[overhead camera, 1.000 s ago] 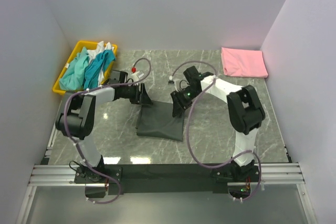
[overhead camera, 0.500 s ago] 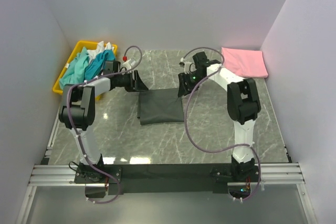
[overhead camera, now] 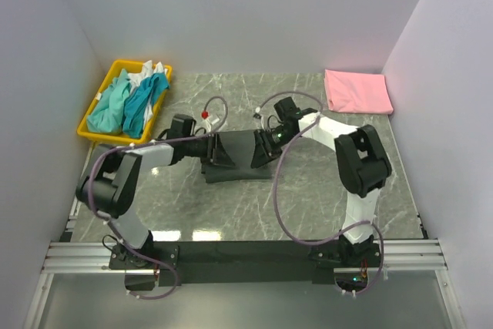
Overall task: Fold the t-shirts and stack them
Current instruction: Fold the tshirt
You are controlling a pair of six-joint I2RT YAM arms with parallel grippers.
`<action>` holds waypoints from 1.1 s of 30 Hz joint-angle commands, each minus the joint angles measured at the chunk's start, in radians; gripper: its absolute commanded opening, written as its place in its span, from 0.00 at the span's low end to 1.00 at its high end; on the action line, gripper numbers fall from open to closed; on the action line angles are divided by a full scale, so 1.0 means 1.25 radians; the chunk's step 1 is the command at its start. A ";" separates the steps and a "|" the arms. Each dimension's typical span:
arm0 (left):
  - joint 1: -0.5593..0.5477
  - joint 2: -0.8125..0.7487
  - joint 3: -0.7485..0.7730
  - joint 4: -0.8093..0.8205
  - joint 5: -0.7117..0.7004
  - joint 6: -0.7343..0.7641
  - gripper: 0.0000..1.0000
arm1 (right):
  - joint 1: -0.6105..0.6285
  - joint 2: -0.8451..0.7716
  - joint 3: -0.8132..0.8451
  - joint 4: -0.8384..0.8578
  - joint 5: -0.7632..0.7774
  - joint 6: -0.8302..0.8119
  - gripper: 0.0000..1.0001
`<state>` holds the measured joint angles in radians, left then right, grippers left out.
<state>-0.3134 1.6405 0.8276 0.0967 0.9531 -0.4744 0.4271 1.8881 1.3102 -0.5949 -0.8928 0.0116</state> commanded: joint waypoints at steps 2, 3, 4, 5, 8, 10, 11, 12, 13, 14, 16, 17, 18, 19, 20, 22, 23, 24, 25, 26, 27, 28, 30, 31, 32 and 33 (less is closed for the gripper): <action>-0.016 0.100 -0.008 0.043 -0.055 -0.059 0.36 | -0.005 0.081 -0.025 0.054 0.020 0.056 0.36; -0.014 0.117 0.001 -0.006 -0.085 -0.049 0.36 | -0.009 0.095 -0.025 0.054 0.034 0.062 0.36; -0.011 0.134 0.009 -0.026 -0.130 -0.037 0.35 | -0.012 0.115 -0.026 0.056 0.068 0.073 0.36; 0.000 0.168 0.031 -0.045 -0.147 -0.013 0.35 | -0.015 0.122 -0.028 0.059 0.080 0.075 0.36; 0.027 0.195 0.053 -0.066 -0.139 0.004 0.36 | -0.020 0.113 -0.020 0.050 0.113 0.073 0.36; 0.031 0.175 0.056 -0.075 -0.107 0.026 0.39 | -0.023 0.072 -0.016 0.037 0.109 0.066 0.35; 0.029 0.128 0.045 -0.075 -0.063 0.039 0.41 | -0.025 0.049 -0.017 0.033 0.093 0.063 0.35; 0.026 0.094 0.036 -0.074 -0.051 0.047 0.43 | -0.029 0.024 -0.033 0.033 0.084 0.062 0.35; 0.021 0.059 0.029 -0.075 -0.048 0.063 0.48 | -0.042 -0.038 -0.049 0.041 0.073 0.068 0.35; 0.008 -0.018 0.022 -0.111 -0.048 0.111 0.49 | -0.050 -0.076 -0.089 0.052 0.063 0.074 0.36; -0.019 -0.095 0.025 -0.158 -0.086 0.174 0.52 | -0.079 -0.187 -0.142 0.106 0.075 0.111 0.39; -0.062 -0.156 0.040 -0.205 -0.122 0.252 0.52 | -0.089 -0.222 -0.168 0.125 0.077 0.127 0.41; -0.089 -0.182 0.047 -0.223 -0.214 0.293 0.53 | -0.097 -0.250 -0.216 0.140 0.103 0.143 0.45; -0.116 -0.205 0.052 -0.232 -0.255 0.366 0.55 | -0.111 -0.302 -0.239 0.175 0.119 0.177 0.48; -0.170 -0.233 0.052 -0.236 -0.292 0.411 0.56 | -0.118 -0.324 -0.276 0.195 0.135 0.198 0.55; -0.226 -0.242 0.053 -0.236 -0.428 0.471 0.57 | -0.132 -0.353 -0.308 0.238 0.168 0.254 0.60; -0.281 -0.237 0.052 -0.234 -0.474 0.523 0.57 | -0.143 -0.354 -0.325 0.251 0.172 0.273 0.64; -0.307 -0.231 0.050 -0.225 -0.534 0.547 0.58 | -0.148 -0.345 -0.330 0.262 0.169 0.288 0.65; -0.332 -0.229 0.041 -0.215 -0.567 0.594 0.58 | -0.151 -0.336 -0.333 0.277 0.152 0.308 0.66; -0.378 -0.219 0.035 -0.200 -0.595 0.617 0.58 | -0.158 -0.325 -0.333 0.282 0.145 0.319 0.66; -0.401 -0.215 0.026 -0.182 -0.620 0.642 0.60 | -0.166 -0.306 -0.334 0.289 0.135 0.331 0.66; -0.423 -0.210 0.011 -0.136 -0.676 0.688 0.60 | -0.169 -0.294 -0.333 0.302 0.124 0.346 0.66; -0.476 -0.186 -0.001 -0.092 -0.711 0.728 0.61 | -0.172 -0.264 -0.329 0.311 0.114 0.358 0.66; -0.489 -0.175 -0.007 -0.054 -0.741 0.758 0.61 | -0.172 -0.255 -0.330 0.320 0.111 0.369 0.66; -0.511 -0.149 -0.007 -0.037 -0.753 0.770 0.61 | -0.172 -0.249 -0.335 0.327 0.102 0.372 0.66; -0.520 -0.137 -0.007 -0.025 -0.759 0.779 0.61 | -0.174 -0.240 -0.341 0.348 0.101 0.386 0.67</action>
<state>-0.9218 1.4349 0.8238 -0.0608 0.1478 0.3573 0.2176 1.5784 0.8925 -0.2531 -0.7326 0.4278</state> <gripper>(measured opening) 0.611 0.664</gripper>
